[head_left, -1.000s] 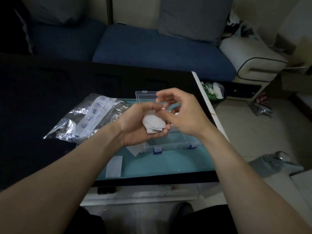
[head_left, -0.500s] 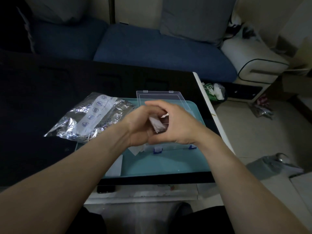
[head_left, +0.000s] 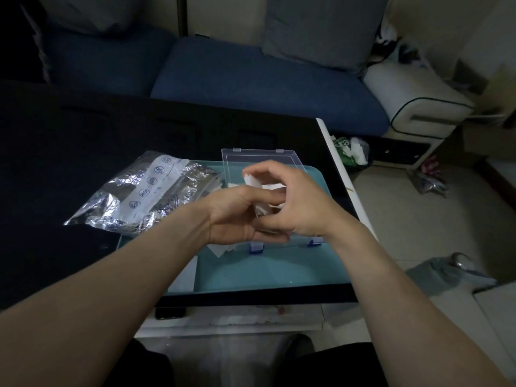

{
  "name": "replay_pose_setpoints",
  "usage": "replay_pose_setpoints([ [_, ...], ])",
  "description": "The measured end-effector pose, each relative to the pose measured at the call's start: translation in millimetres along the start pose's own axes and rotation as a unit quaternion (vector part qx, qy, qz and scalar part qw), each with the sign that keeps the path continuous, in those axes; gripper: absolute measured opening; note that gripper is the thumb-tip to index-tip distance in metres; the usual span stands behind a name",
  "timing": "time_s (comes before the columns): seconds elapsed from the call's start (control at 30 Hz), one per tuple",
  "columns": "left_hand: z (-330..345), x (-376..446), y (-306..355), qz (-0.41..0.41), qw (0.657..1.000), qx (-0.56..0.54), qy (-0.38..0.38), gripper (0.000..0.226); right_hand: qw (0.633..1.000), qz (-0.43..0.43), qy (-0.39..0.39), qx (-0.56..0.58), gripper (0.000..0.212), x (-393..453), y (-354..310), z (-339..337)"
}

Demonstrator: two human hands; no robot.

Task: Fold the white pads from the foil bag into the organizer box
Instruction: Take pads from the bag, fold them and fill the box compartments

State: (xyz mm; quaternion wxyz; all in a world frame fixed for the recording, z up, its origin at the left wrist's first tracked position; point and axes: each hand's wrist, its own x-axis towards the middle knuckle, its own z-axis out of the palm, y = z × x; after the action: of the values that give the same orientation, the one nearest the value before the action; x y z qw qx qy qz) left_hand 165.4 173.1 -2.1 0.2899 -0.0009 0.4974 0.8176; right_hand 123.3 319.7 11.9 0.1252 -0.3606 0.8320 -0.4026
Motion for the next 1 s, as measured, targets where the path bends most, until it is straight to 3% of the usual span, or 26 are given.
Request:
replay_pose_setpoints([
  [0.1,1.7,1.3,-0.6,-0.014,1.000,0.006,-0.020,0.012,0.997,0.007,-0.073,0.038,0.097,-4.7,1.0,-8.9],
  [0.17,-0.7,2.5,-2.4,-0.035,0.998,0.051,-0.011,0.007,0.988,0.026,-0.112,0.099,0.093,-8.1,2.2,-17.2],
  [0.27,-4.3,2.4,-5.4,-0.072,0.988,0.133,-0.032,0.026,0.975,0.081,-0.099,0.184,0.075,-10.4,8.7,-25.8],
  [0.4,3.3,4.2,-5.9,-0.100,0.978,0.166,-0.082,0.026,0.982,0.065,-0.089,0.155,0.028,-11.6,19.1,-22.3],
  [0.53,13.7,8.6,-4.5,-0.109,0.982,0.147,-0.044,0.020,0.959,0.064,0.025,0.275,0.017,-13.4,30.9,-34.9],
  [0.63,19.9,19.6,-6.5,-0.031,0.971,0.217,0.098,0.014,0.925,0.134,0.210,0.286,0.024,-11.6,47.5,-48.7],
  [0.67,18.9,25.3,-8.2,0.027,0.935,0.308,0.173,0.011,0.920,0.166,0.257,0.243,0.030,-9.9,59.8,-51.9],
  [0.73,12.9,34.0,-14.0,0.148,0.822,0.477,0.274,0.008,0.918,0.223,0.297,0.137,0.039,-5.3,78.5,-50.8],
  [0.83,3.1,43.2,-22.5,0.184,0.727,0.614,0.247,0.024,0.930,0.268,0.250,-0.007,0.045,5.6,91.3,-40.6],
  [0.93,-1.6,50.7,-30.4,0.127,0.637,0.733,0.201,0.044,0.932,0.280,0.211,-0.096,0.047,14.8,88.2,-33.5],
  [1.0,-3.9,54.5,-32.3,0.106,0.598,0.773,0.184,0.045,0.922,0.288,0.211,-0.147,0.050,19.4,86.1,-31.3],
])
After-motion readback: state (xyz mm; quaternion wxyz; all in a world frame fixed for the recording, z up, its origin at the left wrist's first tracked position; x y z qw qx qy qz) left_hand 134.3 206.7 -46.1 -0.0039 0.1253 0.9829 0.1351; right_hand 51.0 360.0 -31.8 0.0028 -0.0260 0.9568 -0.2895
